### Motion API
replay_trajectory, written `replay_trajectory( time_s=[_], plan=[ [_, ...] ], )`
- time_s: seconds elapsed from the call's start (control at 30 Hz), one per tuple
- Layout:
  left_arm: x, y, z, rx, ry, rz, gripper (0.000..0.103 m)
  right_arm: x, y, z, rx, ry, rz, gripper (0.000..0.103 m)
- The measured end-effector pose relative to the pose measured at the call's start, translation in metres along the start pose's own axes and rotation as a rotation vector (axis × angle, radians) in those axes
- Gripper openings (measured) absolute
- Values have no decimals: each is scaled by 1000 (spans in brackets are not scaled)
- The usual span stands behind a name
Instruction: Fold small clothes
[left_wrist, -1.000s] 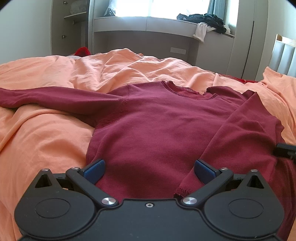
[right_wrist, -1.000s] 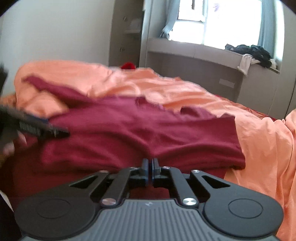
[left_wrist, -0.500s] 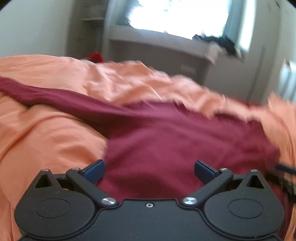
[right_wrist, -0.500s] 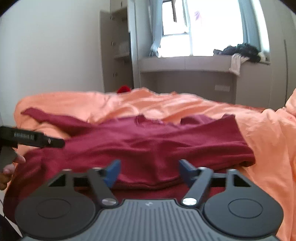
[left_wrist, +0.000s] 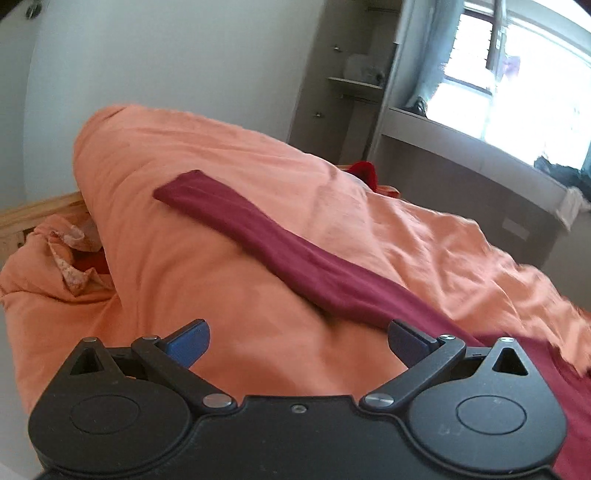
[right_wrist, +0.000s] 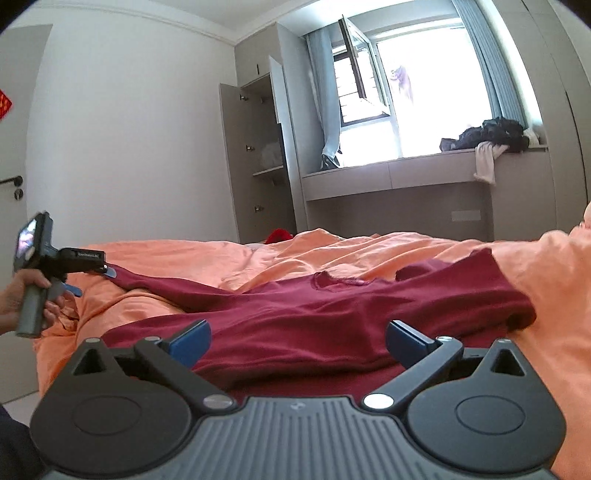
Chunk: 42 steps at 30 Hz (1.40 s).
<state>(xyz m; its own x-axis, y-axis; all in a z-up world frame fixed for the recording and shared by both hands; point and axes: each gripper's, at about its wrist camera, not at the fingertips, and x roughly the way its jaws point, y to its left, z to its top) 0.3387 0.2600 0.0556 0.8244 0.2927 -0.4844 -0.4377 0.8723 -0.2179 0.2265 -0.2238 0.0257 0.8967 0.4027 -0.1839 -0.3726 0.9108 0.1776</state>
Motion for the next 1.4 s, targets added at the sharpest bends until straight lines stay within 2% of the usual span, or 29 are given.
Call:
replay_trajectory(
  time_s=[0.1,0.27,0.33,0.43,0.47,0.5,0.53,0.57,0.63,0.7,0.77,0.9,1.1,1.27,1.4],
  plan=[
    [26,27,21,-50,1,63,102,0,-2,-8,26,7,-8,103],
    [51,61,52,-214,-72,110,100,4,-6,-16,51,26,-37,103],
    [60,67,61,-253,-81,149,85,6,-4,-18,43,38,-47,103],
    [73,69,69,-275,-52,208,64,6,-2,-21,23,47,-63,103],
    [74,68,70,-275,-59,218,62,6,-2,-21,20,48,-65,103],
    [74,63,69,-267,-74,223,55,6,-1,-22,16,50,-68,103],
    [72,61,71,-241,-93,232,45,5,0,-22,12,52,-71,103],
    [71,56,72,-202,-105,247,40,4,0,-22,8,54,-74,103],
    [68,45,74,-118,-123,287,14,2,-1,-22,8,56,-77,103],
    [64,35,79,-55,-148,295,4,0,-2,-21,10,54,-80,103],
    [56,24,85,-17,-192,277,3,-2,-3,-20,15,52,-90,103],
    [26,-4,96,47,-309,158,3,-11,-5,-19,38,40,-100,103],
    [-39,-74,101,171,-427,-119,3,-29,-7,-18,60,14,-114,103],
    [-91,-140,85,310,-448,-335,3,-49,-14,-17,83,-5,-134,103],
    [-129,-189,57,414,-440,-505,3,-65,-19,-14,96,-26,-157,103]
  ],
)
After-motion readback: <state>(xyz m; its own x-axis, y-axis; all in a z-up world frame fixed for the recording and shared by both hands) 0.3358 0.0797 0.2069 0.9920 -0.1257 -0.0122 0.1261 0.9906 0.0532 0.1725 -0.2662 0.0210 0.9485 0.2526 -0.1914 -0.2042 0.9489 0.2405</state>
